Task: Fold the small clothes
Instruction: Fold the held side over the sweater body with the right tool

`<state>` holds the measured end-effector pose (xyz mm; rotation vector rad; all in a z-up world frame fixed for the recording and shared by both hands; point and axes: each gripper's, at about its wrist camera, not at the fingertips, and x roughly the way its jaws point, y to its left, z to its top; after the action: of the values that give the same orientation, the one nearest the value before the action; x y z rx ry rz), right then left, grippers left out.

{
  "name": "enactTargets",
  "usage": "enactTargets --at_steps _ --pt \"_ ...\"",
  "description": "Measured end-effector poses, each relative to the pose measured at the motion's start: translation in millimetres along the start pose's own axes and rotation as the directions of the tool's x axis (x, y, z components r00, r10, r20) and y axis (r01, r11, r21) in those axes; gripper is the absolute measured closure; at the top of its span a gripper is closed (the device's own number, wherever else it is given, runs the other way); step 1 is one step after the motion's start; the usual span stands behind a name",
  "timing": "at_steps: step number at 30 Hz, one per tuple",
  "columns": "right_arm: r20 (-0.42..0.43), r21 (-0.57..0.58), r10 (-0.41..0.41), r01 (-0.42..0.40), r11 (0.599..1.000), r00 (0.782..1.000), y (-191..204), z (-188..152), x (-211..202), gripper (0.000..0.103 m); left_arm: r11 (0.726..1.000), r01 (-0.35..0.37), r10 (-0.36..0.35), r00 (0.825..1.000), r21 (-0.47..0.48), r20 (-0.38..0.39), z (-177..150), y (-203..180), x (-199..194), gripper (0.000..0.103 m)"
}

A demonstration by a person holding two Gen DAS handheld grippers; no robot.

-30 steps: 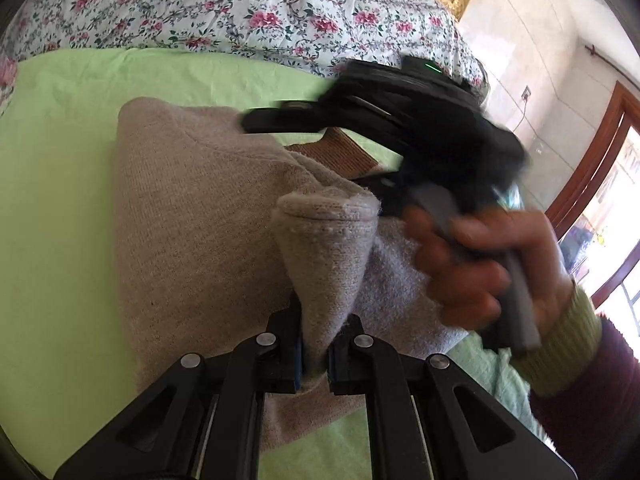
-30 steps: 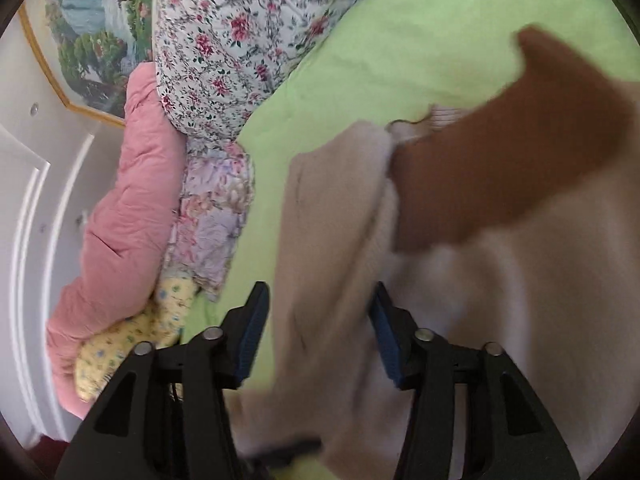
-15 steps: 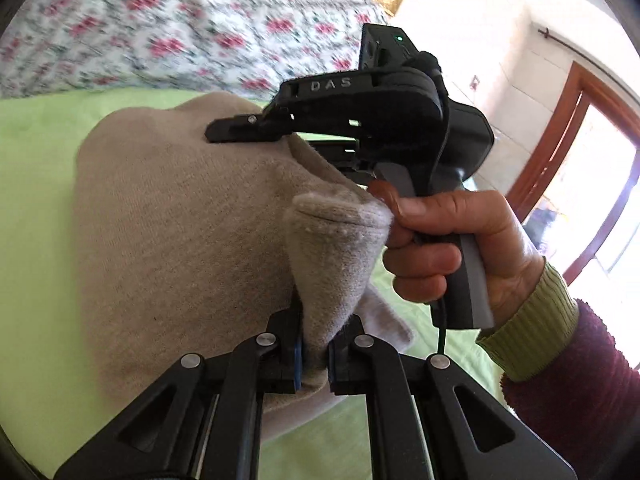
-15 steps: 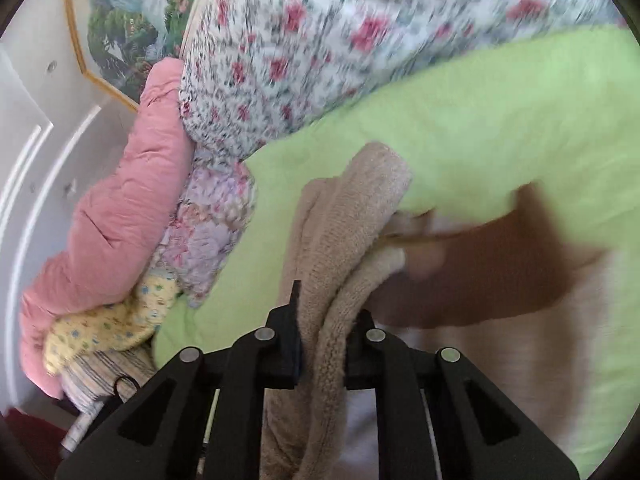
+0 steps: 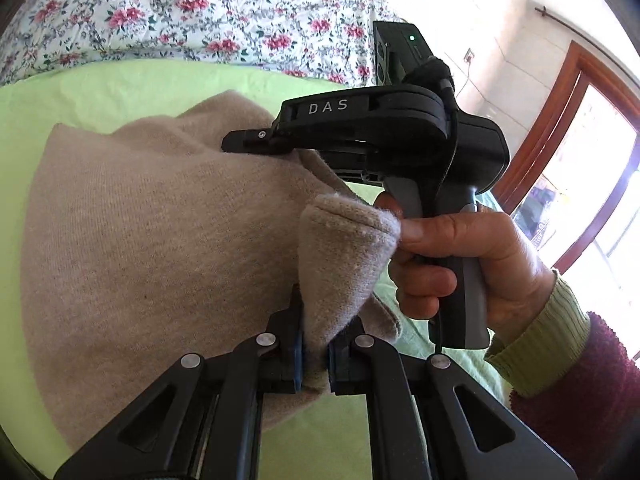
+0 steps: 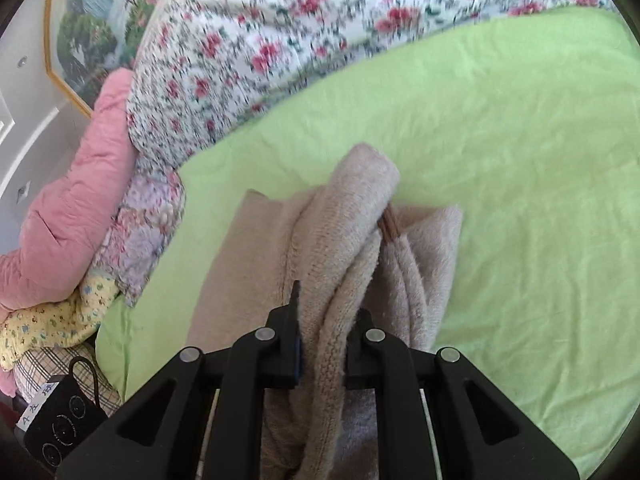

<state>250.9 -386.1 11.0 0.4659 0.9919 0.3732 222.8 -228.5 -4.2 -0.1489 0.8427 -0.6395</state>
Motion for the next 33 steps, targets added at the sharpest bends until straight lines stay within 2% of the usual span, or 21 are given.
enactTargets --at_steps 4,5,7,9,12,16,18,20,24,28,31,33 --pt "-0.052 0.007 -0.068 0.068 0.998 0.996 -6 -8 14 0.083 0.999 0.011 -0.015 0.998 -0.045 -0.069 -8 12 14 0.090" --pt "-0.047 0.012 -0.078 0.079 0.997 0.996 -7 -10 12 0.076 0.998 0.026 -0.030 0.997 -0.057 -0.070 -9 15 11 0.088" --pt "-0.024 0.017 -0.078 0.079 0.997 0.997 -6 -14 3 0.072 0.997 0.039 -0.044 0.996 -0.063 -0.077 -11 18 5 0.081" --pt "-0.005 0.005 -0.078 0.078 0.997 0.997 -4 -18 -7 0.064 0.997 0.042 -0.047 0.996 -0.066 -0.082 -12 19 -3 0.067" --pt "0.012 -0.013 -0.072 0.073 0.997 0.997 1 -25 -20 0.050 0.996 0.055 -0.060 0.995 -0.067 -0.078 -15 21 -19 0.058" --pt "0.024 0.037 -0.061 0.060 0.998 0.998 -2 -36 -33 0.044 0.993 0.073 -0.079 0.995 -0.094 -0.064 -19 30 -41 0.050" --pt "0.025 0.075 -0.041 0.039 0.996 0.999 -8 -41 -37 0.035 0.992 0.064 -0.071 0.996 -0.111 -0.054 -21 36 -54 0.048" --pt "0.029 0.108 -0.030 0.027 0.994 0.999 -13 -44 -40 0.034 0.991 0.051 -0.057 0.997 -0.128 -0.045 -21 46 -67 0.047" --pt "0.029 0.169 -0.006 0.001 0.986 1.000 -22 -46 -41 0.032 0.983 -0.002 -0.003 1.000 -0.181 -0.026 -13 75 -85 0.037" --pt "0.007 0.192 0.015 -0.016 0.981 1.000 -25 -44 -32 0.030 0.957 -0.034 0.026 0.999 -0.288 -0.032 -3 113 -90 0.036" --pt "-0.025 0.204 0.042 -0.036 0.978 0.999 -27 -43 -22 0.026 0.928 0.012 -0.028 0.999 -0.372 -0.038 -1 140 -88 0.036" --pt "-0.044 0.203 0.029 -0.020 0.979 0.999 -27 -43 -16 0.026 0.918 0.030 -0.055 0.997 -0.395 -0.051 3 152 -81 0.028"
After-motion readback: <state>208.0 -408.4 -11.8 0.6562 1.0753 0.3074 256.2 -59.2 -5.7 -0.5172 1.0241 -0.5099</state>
